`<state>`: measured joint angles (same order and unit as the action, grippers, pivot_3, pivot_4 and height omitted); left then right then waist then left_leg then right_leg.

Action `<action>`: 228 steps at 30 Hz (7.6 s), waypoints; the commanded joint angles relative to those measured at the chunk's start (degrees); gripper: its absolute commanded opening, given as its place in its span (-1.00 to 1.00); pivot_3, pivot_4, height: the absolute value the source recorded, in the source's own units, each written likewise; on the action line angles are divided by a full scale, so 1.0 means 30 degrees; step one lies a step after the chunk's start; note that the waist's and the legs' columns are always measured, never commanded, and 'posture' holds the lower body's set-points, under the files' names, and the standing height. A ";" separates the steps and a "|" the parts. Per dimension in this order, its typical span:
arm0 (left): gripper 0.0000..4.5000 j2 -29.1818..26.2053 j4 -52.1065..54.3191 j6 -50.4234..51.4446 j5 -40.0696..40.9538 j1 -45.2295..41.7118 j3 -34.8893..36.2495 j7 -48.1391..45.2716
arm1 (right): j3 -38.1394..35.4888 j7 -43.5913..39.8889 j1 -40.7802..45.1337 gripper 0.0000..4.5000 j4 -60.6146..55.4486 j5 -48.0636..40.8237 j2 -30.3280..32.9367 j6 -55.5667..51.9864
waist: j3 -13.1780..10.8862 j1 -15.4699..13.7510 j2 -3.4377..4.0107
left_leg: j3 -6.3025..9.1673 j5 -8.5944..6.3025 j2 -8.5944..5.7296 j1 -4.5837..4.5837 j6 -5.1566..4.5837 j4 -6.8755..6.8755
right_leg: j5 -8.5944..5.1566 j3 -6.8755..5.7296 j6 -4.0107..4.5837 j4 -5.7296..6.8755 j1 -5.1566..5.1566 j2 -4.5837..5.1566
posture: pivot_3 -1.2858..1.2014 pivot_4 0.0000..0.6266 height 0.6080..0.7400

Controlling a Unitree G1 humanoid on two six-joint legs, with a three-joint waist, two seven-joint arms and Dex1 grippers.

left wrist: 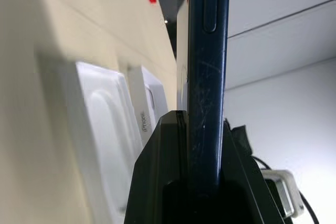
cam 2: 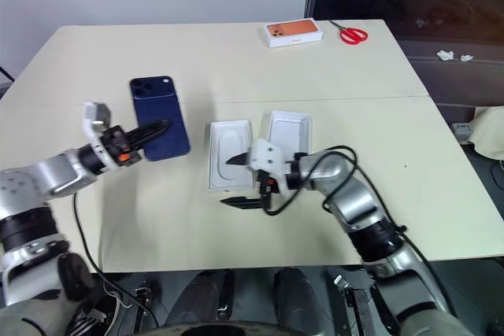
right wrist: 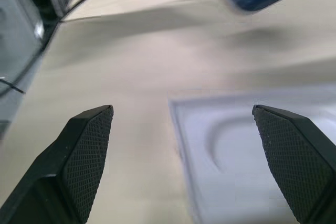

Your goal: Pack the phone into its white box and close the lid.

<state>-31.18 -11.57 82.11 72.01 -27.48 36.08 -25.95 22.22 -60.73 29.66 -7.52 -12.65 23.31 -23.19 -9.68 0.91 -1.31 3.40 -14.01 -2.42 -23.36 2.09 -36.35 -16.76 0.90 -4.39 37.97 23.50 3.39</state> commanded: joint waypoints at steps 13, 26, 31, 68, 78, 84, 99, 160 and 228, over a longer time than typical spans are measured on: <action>-1.00 -0.0007 0.1690 -0.0526 0.1985 0.1913 0.0616 -0.0043 | 0.2167 -0.0495 0.1338 0.97 0.2976 0.3703 0.0875 0.1845 | 0.0001 0.0086 -0.0020 | 0.0015 -0.0021 -0.0011 -0.0003 -0.0038 0.0001 | -0.0001 -0.0013 0.0003 0.0001 0.0000 0.0019 | 0.03 -0.52 1.00; -1.00 0.0227 0.1581 -0.1001 0.2843 0.1787 0.0098 0.1193 | 0.1966 -0.0554 0.1242 -0.01 0.3098 0.3921 0.0704 0.2086 | 0.0001 -0.0032 -0.0020 | 0.0018 -0.0062 -0.0011 -0.0001 -0.0109 -0.0010 | 0.0000 -0.0016 0.0003 0.0005 -0.0007 0.0016 | 0.03 -0.52 1.00; -1.00 0.0174 0.1636 -0.1124 0.3269 0.1913 -0.0082 0.1503 | 0.1990 -0.0450 0.1192 -0.59 0.3156 0.4145 0.0742 0.2256 | 0.0006 0.0024 -0.0027 | 0.0018 -0.0062 -0.0010 0.0006 -0.0109 -0.0011 | -0.0001 -0.0016 0.0003 0.0007 -0.0012 0.0015 | 0.03 -0.52 1.00; -1.00 0.0038 0.1480 -0.1711 0.2884 0.2170 -0.3230 0.0776 | -0.3171 -0.1026 0.1515 0.98 0.0315 -0.1117 0.0431 -0.2514 | 0.0004 -0.0085 -0.0023 | 0.0018 -0.0078 -0.0030 0.0005 -0.0137 -0.0024 | -0.0001 -0.0017 0.0003 0.0010 -0.0023 0.0026 | 0.03 -0.52 1.00; -1.00 -0.0026 -0.0779 -0.1754 -0.1345 -0.0067 -0.6423 -0.0939 | -0.3938 -0.0708 0.1083 0.98 0.0506 -0.1343 0.2185 -0.2187 | 0.0002 0.0061 -0.0020 | 0.0000 -0.0077 -0.0009 0.0002 -0.0142 -0.0003 | -0.0001 -0.0004 0.0003 0.0015 0.0003 0.0002 | 0.03 -0.52 1.00; -0.45 0.0265 -0.1349 -0.1801 -0.2366 -0.0763 -0.6720 -0.1873 | -0.3806 -0.0048 0.0984 1.00 0.0498 -0.1192 0.2188 -0.1794 | 0.0002 -0.0057 -0.0020 | 0.0000 -0.0076 -0.0014 -0.0005 -0.0141 -0.0029 | 0.0000 -0.0006 0.0003 0.0014 -0.0008 0.0011 | 0.03 -0.52 1.00; 0.63 -0.0739 -0.0203 0.0015 -0.2268 -0.1050 -0.5288 -0.1842 | -0.3335 0.0204 0.1623 1.00 0.1618 -0.1094 0.1668 -0.0966 | 0.0004 -0.0019 -0.0017 | 0.0002 -0.0077 -0.0004 -0.0002 -0.0142 -0.0036 | 0.0000 -0.0006 0.0002 0.0025 -0.0007 0.0003 | 0.03 -0.52 1.00; -1.00 0.4821 0.1240 -0.8562 -1.2321 -0.0642 -1.2204 -0.3620 | -0.0583 0.3364 0.1664 -0.98 0.7064 0.6774 0.1826 0.4363 | 0.0017 -0.0662 0.0016 | 0.0013 -0.0141 -0.0101 -0.0005 -0.0247 -0.0267 | 0.0001 -0.0040 0.0002 0.0010 -0.0169 0.0069 | 0.03 -0.52 1.00; 1.00 -0.3192 0.5336 -1.7664 -1.1628 0.5088 -0.6981 -1.2776 | -0.9840 0.7553 0.3632 -0.97 0.1566 -0.1324 0.0822 -1.4401 | -0.0047 0.0111 0.0141 | -0.0015 -0.0177 -0.0028 -0.0037 -0.0306 -0.0211 | -0.0003 -0.0011 -0.0005 0.0013 -0.0080 0.0051 | 0.03 -0.52 1.00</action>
<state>-40.41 3.14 29.64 35.74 -11.64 13.29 -64.50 -1.65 -39.36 35.38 -0.69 -11.86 27.68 -62.99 -9.83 1.24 -0.88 3.34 -14.54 -2.50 -23.47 1.18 -36.98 -16.77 0.90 -4.41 38.04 23.29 3.53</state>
